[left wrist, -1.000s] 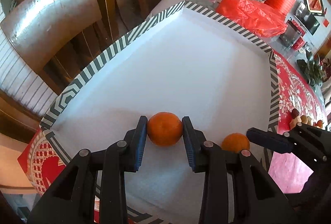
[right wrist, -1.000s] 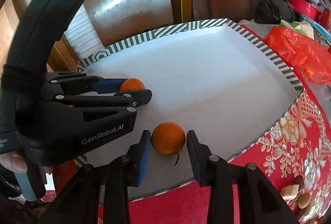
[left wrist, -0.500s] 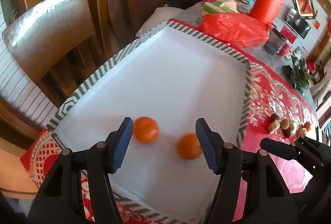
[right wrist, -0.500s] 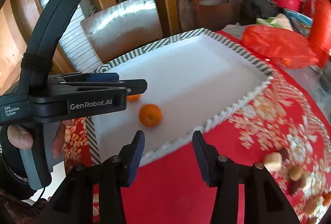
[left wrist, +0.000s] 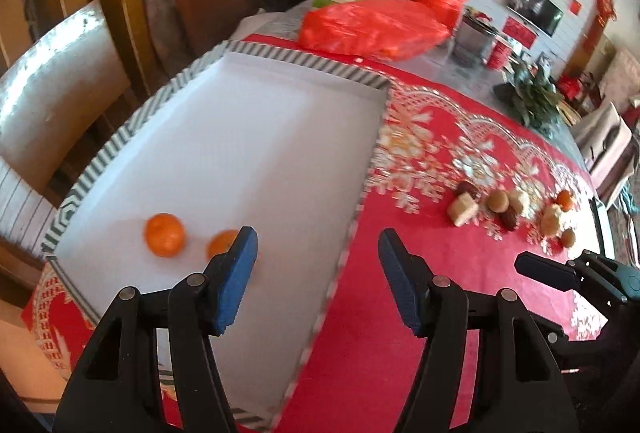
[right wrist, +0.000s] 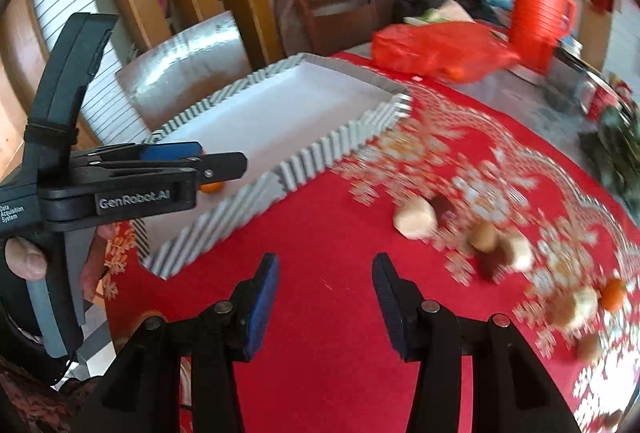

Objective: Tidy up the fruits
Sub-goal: 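Grasp a beige cake cube with the left gripper while the right gripper returns to the fruits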

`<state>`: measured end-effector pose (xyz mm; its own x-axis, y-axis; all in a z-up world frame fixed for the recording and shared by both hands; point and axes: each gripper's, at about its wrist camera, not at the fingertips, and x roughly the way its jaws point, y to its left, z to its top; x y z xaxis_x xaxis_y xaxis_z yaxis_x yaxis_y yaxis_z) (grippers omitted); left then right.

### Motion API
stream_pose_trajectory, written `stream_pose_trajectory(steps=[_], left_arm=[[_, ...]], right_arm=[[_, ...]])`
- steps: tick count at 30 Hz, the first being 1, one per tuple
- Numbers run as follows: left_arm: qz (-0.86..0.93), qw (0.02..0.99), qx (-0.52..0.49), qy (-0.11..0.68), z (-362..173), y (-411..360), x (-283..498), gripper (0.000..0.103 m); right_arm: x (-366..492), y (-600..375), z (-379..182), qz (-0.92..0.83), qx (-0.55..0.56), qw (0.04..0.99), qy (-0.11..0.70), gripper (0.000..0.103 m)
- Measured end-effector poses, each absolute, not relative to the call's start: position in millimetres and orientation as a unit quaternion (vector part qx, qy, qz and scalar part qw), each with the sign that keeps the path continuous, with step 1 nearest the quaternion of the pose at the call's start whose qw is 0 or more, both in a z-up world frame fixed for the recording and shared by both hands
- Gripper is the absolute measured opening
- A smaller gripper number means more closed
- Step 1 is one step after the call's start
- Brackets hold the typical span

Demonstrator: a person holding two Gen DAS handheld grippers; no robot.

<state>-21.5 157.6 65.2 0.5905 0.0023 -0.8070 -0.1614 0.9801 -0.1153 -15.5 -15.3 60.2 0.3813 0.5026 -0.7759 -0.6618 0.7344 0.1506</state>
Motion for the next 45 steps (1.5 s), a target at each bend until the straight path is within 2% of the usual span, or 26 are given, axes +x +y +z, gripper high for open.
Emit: stream_pose_trajectory(steps=[15, 21, 36, 38, 39, 45], left_arm=[[0.000, 0.877, -0.062, 0.476, 52, 95, 6, 0.064], [-0.019, 0.880, -0.023, 0.474, 49, 69, 20, 0.064], [-0.067, 0.863, 0.007, 0.500, 19, 42, 63, 0.063], [-0.068, 0.862, 0.005, 0.502, 17, 43, 65, 0.037], [-0.062, 0.865, 0.009, 0.498, 18, 43, 65, 0.030], [-0.057, 0.864, -0.003, 0.500, 18, 51, 61, 0.030]], right_arm=[[-9, -89, 40, 0.308, -0.052, 0.836, 0.451, 0.047], [-1, -111, 38, 0.293, -0.036, 0.841, 0.453, 0.047], [18, -117, 29, 0.293, -0.035, 0.837, 0.460, 0.047], [21, -114, 29, 0.296, -0.037, 0.837, 0.459, 0.047], [23, -112, 30, 0.298, -0.037, 0.837, 0.458, 0.047], [38, -94, 28, 0.304, -0.047, 0.832, 0.461, 0.047]])
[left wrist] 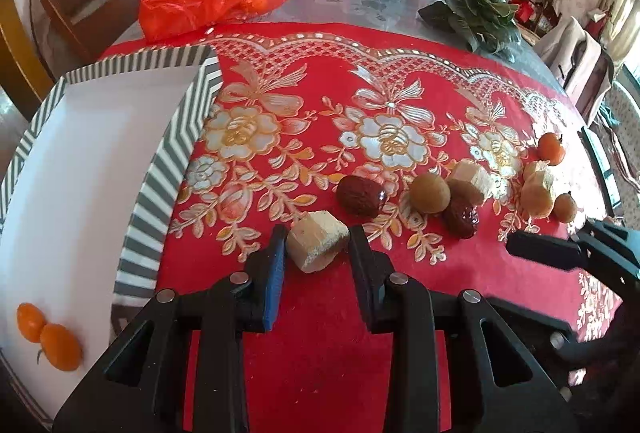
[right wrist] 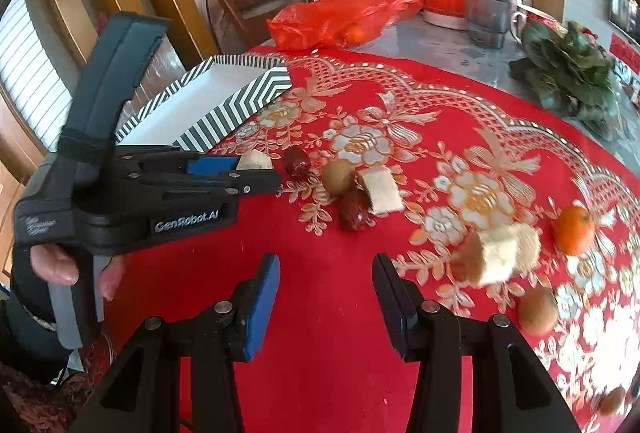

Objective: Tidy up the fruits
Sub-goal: 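Grasp a beige cake cube with the left gripper while the right gripper returns to the fruits, then grasp a red date with the right gripper while the left gripper holds the cube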

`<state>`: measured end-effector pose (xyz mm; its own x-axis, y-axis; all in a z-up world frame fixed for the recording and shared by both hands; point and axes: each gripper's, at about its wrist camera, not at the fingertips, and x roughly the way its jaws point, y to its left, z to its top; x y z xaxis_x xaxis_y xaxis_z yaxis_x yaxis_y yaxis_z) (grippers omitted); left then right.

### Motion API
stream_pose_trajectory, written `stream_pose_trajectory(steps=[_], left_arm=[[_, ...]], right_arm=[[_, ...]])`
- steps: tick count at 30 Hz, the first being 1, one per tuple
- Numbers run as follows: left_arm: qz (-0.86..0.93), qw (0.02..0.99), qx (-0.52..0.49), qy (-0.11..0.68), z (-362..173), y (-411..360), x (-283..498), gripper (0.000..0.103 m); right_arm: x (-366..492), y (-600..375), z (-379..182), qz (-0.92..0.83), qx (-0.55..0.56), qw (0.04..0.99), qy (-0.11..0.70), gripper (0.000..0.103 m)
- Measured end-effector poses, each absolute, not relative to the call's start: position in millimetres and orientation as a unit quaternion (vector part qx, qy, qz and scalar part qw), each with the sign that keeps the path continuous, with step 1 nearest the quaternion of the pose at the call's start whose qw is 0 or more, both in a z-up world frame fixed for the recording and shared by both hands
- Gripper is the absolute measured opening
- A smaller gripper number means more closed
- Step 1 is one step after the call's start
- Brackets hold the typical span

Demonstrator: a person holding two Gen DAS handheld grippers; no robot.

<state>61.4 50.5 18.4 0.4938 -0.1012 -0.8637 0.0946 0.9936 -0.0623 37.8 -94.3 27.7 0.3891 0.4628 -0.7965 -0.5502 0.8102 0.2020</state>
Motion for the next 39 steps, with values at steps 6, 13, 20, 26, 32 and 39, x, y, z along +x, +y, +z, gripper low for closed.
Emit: stream_pose_trajectory(steps=[6, 13, 20, 26, 32, 39], left_arm=[[-0.049, 0.867, -0.005, 0.496, 24, 56, 45, 0.030], [-0.053, 0.864, -0.008, 0.501, 24, 56, 38, 0.030], [-0.047, 0.867, -0.015, 0.496, 30, 62, 27, 0.030], [-0.040, 0.871, -0.017, 0.489, 38, 67, 17, 0.030], [-0.034, 0.877, -0.019, 0.478, 49, 75, 4, 0.030], [-0.013, 0.886, -0.020, 0.464, 62, 91, -7, 0.030]], right_arm=[[60, -83, 19, 0.282, -0.064, 0.833, 0.472, 0.047], [73, -71, 16, 0.277, -0.102, 0.832, 0.470, 0.031], [63, -74, 18, 0.273, -0.123, 0.833, 0.466, 0.019], [48, -76, 21, 0.275, -0.121, 0.834, 0.463, 0.019], [25, -75, 39, 0.287, -0.112, 0.839, 0.448, 0.019], [9, -57, 56, 0.307, -0.118, 0.840, 0.431, 0.019]])
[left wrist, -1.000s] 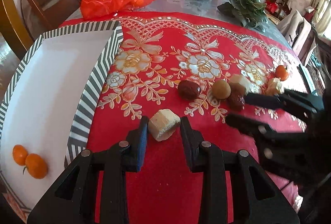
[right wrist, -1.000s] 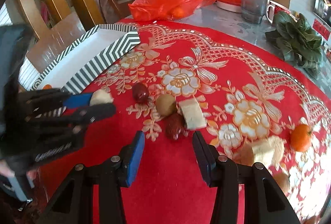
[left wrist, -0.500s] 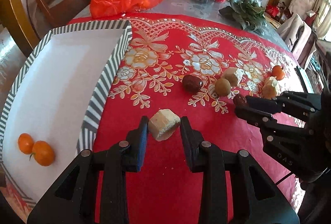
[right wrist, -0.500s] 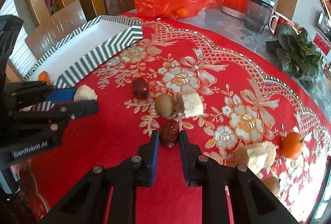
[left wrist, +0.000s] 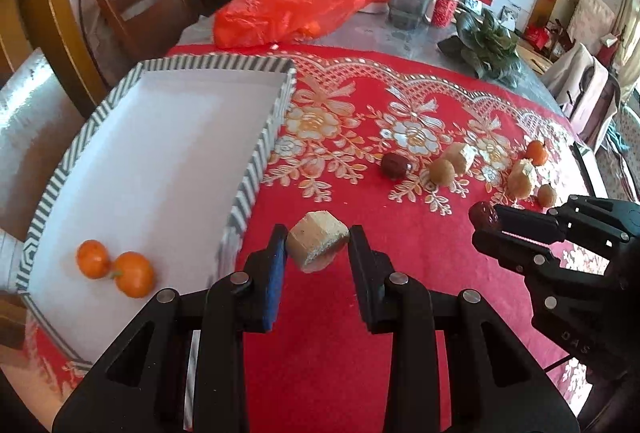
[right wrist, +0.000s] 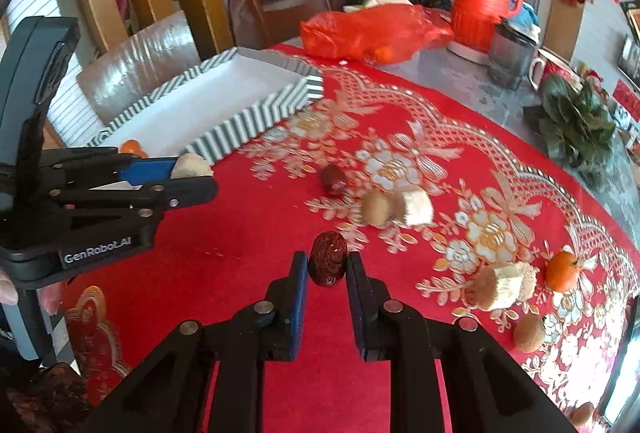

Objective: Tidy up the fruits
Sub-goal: 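Grasp a red date with the right gripper while the left gripper holds the cube, then carry both items over the tray and open the right gripper to drop the date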

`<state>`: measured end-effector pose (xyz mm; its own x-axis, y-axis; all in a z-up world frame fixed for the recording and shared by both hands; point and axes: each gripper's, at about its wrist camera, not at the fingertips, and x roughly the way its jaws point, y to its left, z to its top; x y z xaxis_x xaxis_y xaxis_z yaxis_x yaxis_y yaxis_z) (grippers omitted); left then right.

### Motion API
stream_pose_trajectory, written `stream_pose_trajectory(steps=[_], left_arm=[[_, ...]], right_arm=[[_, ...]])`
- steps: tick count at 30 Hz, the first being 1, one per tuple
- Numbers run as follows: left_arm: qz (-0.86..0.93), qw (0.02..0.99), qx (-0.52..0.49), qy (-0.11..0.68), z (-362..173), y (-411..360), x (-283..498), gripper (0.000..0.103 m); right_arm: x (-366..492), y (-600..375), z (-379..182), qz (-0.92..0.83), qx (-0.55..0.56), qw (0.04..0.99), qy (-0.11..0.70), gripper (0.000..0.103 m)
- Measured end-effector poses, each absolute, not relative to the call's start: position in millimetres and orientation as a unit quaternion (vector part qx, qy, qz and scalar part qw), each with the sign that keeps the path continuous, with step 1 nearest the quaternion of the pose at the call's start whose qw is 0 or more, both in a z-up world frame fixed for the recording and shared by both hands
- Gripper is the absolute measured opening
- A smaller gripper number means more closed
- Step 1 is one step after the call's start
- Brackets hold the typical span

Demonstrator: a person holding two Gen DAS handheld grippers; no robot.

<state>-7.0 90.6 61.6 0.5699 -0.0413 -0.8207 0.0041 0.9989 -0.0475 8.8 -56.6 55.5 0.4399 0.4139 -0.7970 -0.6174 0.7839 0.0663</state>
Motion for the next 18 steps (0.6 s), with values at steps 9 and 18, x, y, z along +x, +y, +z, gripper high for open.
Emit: stream_pose_trajectory(steps=[9, 18], left_arm=[[0.017, 0.891, -0.027, 0.452, 70, 120, -17, 0.030], [0.049, 0.893, -0.040, 0.445, 73, 162, -18, 0.030]], right_arm=[[-2, -18, 69, 0.336, -0.141, 0.833, 0.417, 0.019], [1, 20, 75, 0.357, -0.157, 0.824, 0.410, 0.019]])
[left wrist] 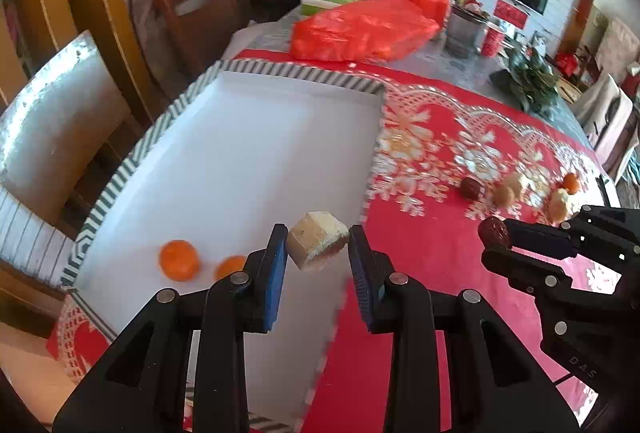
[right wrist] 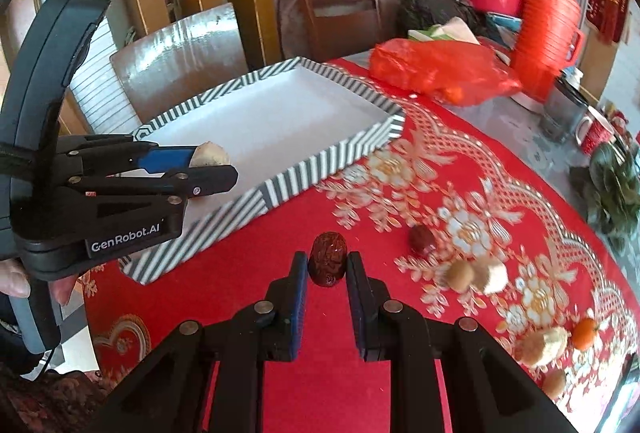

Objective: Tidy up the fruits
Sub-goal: 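Carry both items over the tray and open the right gripper to drop the date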

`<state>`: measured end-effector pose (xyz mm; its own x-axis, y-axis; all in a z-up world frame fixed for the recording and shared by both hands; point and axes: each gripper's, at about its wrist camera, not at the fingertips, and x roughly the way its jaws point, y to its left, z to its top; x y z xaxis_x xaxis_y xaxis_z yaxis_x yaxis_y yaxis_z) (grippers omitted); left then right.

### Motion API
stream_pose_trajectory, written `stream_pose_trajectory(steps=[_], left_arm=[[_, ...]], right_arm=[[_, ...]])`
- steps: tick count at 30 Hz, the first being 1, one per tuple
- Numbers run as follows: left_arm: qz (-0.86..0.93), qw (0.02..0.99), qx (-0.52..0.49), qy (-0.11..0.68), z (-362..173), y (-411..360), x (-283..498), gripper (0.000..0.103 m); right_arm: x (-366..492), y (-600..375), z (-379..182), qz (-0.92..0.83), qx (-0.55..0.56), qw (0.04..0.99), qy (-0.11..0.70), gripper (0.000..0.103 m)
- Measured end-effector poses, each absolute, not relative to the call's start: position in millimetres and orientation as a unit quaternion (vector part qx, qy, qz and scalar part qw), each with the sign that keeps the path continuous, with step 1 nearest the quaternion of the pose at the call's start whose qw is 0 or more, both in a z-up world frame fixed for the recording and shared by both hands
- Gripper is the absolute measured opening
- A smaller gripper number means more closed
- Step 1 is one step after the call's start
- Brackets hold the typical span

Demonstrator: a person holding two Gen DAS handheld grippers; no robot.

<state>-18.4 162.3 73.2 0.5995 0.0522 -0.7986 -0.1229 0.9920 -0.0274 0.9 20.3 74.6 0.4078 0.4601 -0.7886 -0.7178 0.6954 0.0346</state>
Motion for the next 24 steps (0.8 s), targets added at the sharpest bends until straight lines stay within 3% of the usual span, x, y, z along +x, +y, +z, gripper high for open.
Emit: stream_pose_trajectory(steps=[24], left_arm=[[0.124, 0.878, -0.084, 0.455, 57, 269, 2, 0.030]], right_arm=[[24, 121, 67, 0.409, -0.209, 0.786, 0.415, 0.019]])
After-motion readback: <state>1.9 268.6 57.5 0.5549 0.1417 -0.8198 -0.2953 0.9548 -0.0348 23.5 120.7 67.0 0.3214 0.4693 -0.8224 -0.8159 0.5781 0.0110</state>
